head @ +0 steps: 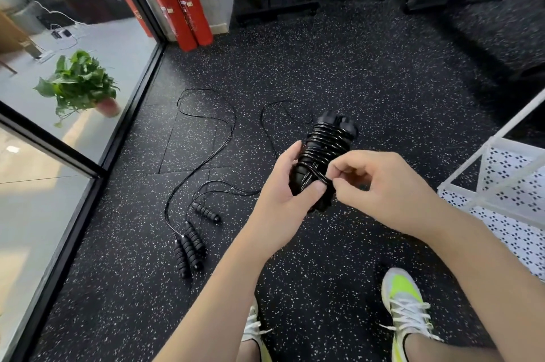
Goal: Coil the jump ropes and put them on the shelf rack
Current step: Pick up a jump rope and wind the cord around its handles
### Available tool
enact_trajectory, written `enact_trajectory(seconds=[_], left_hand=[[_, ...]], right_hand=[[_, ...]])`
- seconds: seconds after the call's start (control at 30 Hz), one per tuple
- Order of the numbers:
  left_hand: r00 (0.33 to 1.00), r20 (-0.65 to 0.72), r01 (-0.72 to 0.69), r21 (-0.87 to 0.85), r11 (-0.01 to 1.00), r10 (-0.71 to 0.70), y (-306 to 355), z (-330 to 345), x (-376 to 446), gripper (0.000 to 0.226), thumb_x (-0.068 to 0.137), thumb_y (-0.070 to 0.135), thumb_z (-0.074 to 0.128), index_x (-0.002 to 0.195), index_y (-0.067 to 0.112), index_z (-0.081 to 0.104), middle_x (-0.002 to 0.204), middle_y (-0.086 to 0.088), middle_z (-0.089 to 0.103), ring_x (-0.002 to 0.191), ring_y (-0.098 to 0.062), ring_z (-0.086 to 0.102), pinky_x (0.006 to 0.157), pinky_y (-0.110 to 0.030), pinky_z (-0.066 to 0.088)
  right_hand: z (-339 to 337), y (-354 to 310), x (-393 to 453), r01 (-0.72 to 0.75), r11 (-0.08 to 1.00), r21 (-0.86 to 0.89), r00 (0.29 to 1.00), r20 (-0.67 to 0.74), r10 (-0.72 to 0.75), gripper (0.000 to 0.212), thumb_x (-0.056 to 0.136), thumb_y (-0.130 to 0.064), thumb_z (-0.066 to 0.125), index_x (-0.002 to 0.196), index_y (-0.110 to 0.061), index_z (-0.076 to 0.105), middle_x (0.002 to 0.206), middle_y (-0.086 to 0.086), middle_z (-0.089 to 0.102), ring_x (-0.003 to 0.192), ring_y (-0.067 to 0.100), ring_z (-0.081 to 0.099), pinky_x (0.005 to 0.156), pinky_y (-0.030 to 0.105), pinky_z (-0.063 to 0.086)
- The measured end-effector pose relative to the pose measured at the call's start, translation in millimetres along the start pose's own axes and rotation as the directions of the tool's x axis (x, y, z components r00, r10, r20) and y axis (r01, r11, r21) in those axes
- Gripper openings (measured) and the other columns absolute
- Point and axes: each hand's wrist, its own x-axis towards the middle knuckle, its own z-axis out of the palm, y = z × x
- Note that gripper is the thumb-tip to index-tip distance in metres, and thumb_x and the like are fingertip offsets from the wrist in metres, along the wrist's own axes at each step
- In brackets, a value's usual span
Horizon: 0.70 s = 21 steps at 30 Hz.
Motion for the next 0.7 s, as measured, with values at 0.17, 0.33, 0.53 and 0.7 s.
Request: enact_trajectory(seconds=[0.17, 0.33, 0.53, 0.7], left_hand=[[0.987, 0.152, 0.066, -0.083, 0.994, -0.053, -2, -9, 1, 0.069, 0.087, 0.023, 0.074, 0.150, 0.029, 0.045, 0.141, -0.007, 0.059, 0.130, -0.033, 0.056, 0.109, -0.066, 0.042], [0.975, 0.202, 0.101, -0.044, 0.994, -0.090, -4, -6, 0, 0.075, 0.083, 0.024, 0.075, 0.151, 0.026, 0.043, 0.140, -0.004, 0.061, 0.131, -0.032, 0.056, 0.111, -0.062, 0.042], [0.972, 0.217, 0.119, -0.102, 0.988, -0.094, -3, -6, 2, 0.070, 0.082, 0.009, 0.073, 0.145, 0.027, 0.049, 0.135, -0.013, 0.062, 0.110, -0.024, 0.062, 0.105, -0.063, 0.047], [0.966, 0.236, 0.136, -0.120, 0.983, -0.105, 1, -5, 1, 0.074, 0.081, 0.002, 0.070, 0.148, 0.020, 0.045, 0.141, -0.009, 0.057, 0.114, -0.021, 0.061, 0.101, -0.055, 0.052]], right_hand=[[-5, 8, 2, 0.116, 0.988, -0.100, 0.990, 0.095, -0.106, 0.018, 0.090, -0.009, 0.071, 0.095, -0.023, 0.080, 0.089, -0.012, 0.064, 0.076, 0.015, 0.062, 0.066, 0.018, 0.047], [-9, 12, 2, 0.110, 0.980, -0.168, 0.986, 0.139, -0.087, 0.019, 0.087, -0.009, 0.076, 0.096, -0.024, 0.082, 0.088, -0.016, 0.064, 0.076, 0.008, 0.062, 0.067, 0.010, 0.042], [-10, 8, 1, 0.092, 0.968, -0.231, 0.978, 0.205, -0.044, 0.014, 0.089, -0.017, 0.076, 0.094, -0.028, 0.083, 0.090, -0.018, 0.062, 0.080, 0.005, 0.062, 0.067, 0.010, 0.042], [-12, 3, -1, -0.072, 0.989, -0.132, 0.975, 0.200, 0.097, 0.013, 0.088, -0.015, 0.077, 0.091, -0.027, 0.082, 0.080, -0.019, 0.062, 0.062, 0.004, 0.068, 0.059, 0.011, 0.044]])
